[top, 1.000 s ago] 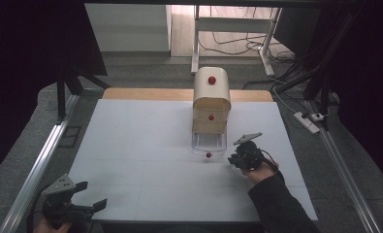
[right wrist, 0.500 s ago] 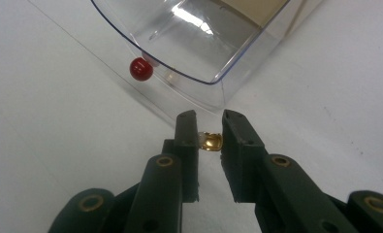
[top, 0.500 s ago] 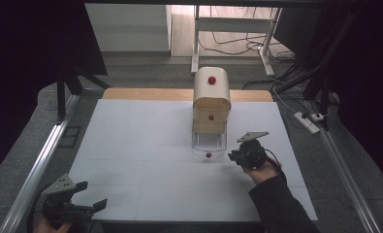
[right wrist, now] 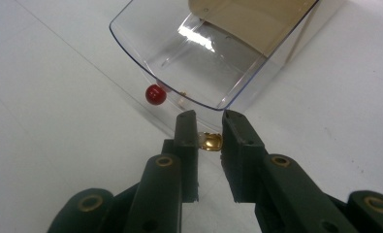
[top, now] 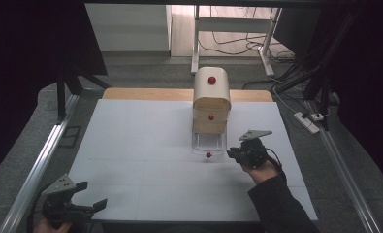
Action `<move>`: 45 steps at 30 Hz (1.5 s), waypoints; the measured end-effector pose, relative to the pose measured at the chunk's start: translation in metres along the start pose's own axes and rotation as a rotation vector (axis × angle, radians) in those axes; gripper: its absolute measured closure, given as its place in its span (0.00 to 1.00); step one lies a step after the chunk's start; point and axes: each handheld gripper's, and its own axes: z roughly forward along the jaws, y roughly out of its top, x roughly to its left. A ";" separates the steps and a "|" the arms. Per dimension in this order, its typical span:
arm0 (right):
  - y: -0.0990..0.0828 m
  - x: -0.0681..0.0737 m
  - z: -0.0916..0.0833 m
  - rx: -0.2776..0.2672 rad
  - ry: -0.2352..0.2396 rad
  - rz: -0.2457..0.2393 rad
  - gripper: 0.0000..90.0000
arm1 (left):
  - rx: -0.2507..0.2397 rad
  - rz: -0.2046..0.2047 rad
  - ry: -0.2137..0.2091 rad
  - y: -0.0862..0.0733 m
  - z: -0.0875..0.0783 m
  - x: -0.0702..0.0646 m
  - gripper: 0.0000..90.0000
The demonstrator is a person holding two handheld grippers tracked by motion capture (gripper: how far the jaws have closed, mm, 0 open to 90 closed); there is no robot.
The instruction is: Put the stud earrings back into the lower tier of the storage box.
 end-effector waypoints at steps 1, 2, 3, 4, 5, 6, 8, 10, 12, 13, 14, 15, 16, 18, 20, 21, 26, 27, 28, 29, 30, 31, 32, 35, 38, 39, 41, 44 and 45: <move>0.000 0.000 0.000 -0.003 -0.001 0.000 0.85 | 0.000 0.000 0.000 0.000 0.000 0.000 0.01; 0.001 0.000 -0.001 -0.006 0.000 0.002 0.85 | 0.000 0.000 0.000 0.000 0.000 0.000 0.01; 0.002 0.000 -0.001 -0.010 -0.001 0.003 0.85 | 0.000 -0.001 0.000 0.000 0.000 0.000 0.01; 0.002 0.000 -0.001 -0.016 0.001 0.004 0.85 | 0.000 0.000 0.000 0.000 0.000 0.000 0.01; 0.003 0.001 -0.002 -0.022 0.002 0.008 0.85 | 0.001 0.000 0.000 0.000 0.000 0.000 0.01; 0.004 0.001 -0.002 -0.024 0.000 0.007 0.85 | 0.001 0.000 0.000 0.000 0.000 0.000 0.01; 0.005 0.001 -0.002 -0.033 0.003 0.010 0.85 | 0.000 -0.001 0.000 0.000 0.000 0.000 0.01; 0.007 0.001 -0.002 -0.038 0.005 0.013 0.85 | 0.001 -0.001 0.000 0.000 0.000 0.000 0.01; 0.009 0.002 -0.001 -0.041 0.013 0.012 0.85 | 0.001 -0.001 0.000 0.000 0.000 0.000 0.01; 0.010 0.003 0.000 -0.041 0.013 0.010 0.85 | 0.001 -0.001 0.000 0.000 0.000 0.000 0.01; 0.011 0.003 0.000 -0.042 0.012 0.008 0.85 | 0.001 -0.001 0.000 0.000 0.000 0.000 0.01; 0.011 0.003 0.001 -0.042 0.012 0.007 0.85 | 0.001 -0.002 0.000 0.000 0.000 0.000 0.01; 0.012 0.004 0.001 -0.045 0.013 0.006 0.85 | 0.001 -0.002 -0.001 0.000 0.000 0.000 0.01; 0.013 0.004 0.002 -0.046 0.012 0.004 0.85 | 0.001 -0.002 0.000 0.000 0.000 0.000 0.01; 0.015 0.005 0.003 -0.050 0.011 0.003 0.85 | 0.001 -0.002 0.000 0.000 0.000 0.000 0.01; 0.016 0.005 0.003 -0.051 0.008 0.001 0.85 | 0.001 -0.002 -0.001 0.000 0.000 0.000 0.01; 0.019 0.006 0.007 -0.055 0.007 -0.002 0.85 | 0.001 -0.002 0.000 0.000 0.000 0.000 0.01; 0.019 0.006 0.008 -0.056 0.008 -0.002 0.85 | 0.001 -0.003 0.000 0.000 0.000 0.000 0.01; 0.020 0.007 0.009 -0.055 0.005 -0.006 0.85 | 0.002 -0.002 0.000 0.000 0.000 0.000 0.01; 0.021 0.007 0.010 -0.053 0.004 -0.008 0.85 | 0.001 -0.003 0.000 0.000 0.000 0.000 0.01; 0.022 0.007 0.012 -0.054 0.004 -0.008 0.85 | 0.001 -0.003 0.000 0.000 0.000 0.000 0.01; 0.023 0.008 0.013 -0.053 0.003 -0.011 0.85 | 0.002 -0.003 0.000 0.000 0.000 0.000 0.01; 0.024 0.008 0.015 -0.056 0.004 -0.013 0.85 | 0.002 -0.003 0.000 0.000 0.000 0.000 0.01; 0.026 0.008 0.019 -0.052 0.000 -0.015 0.85 | 0.002 -0.004 0.000 0.000 0.000 0.000 0.01; 0.028 0.009 0.023 -0.052 -0.004 -0.020 0.85 | 0.002 -0.004 -0.001 0.000 0.000 0.001 0.01; 0.029 0.009 0.024 -0.047 -0.005 -0.021 0.85 | 0.002 -0.004 0.000 0.000 0.000 0.001 0.01; 0.030 0.009 0.026 -0.046 -0.006 -0.021 0.85 | 0.002 -0.004 0.000 0.000 0.000 0.001 0.01; 0.031 0.008 0.029 -0.046 -0.006 -0.019 0.85 | 0.002 -0.004 0.000 0.000 0.000 0.001 0.01; 0.031 0.008 0.030 -0.044 -0.007 -0.021 0.85 | 0.002 -0.005 0.000 0.000 0.000 0.001 0.01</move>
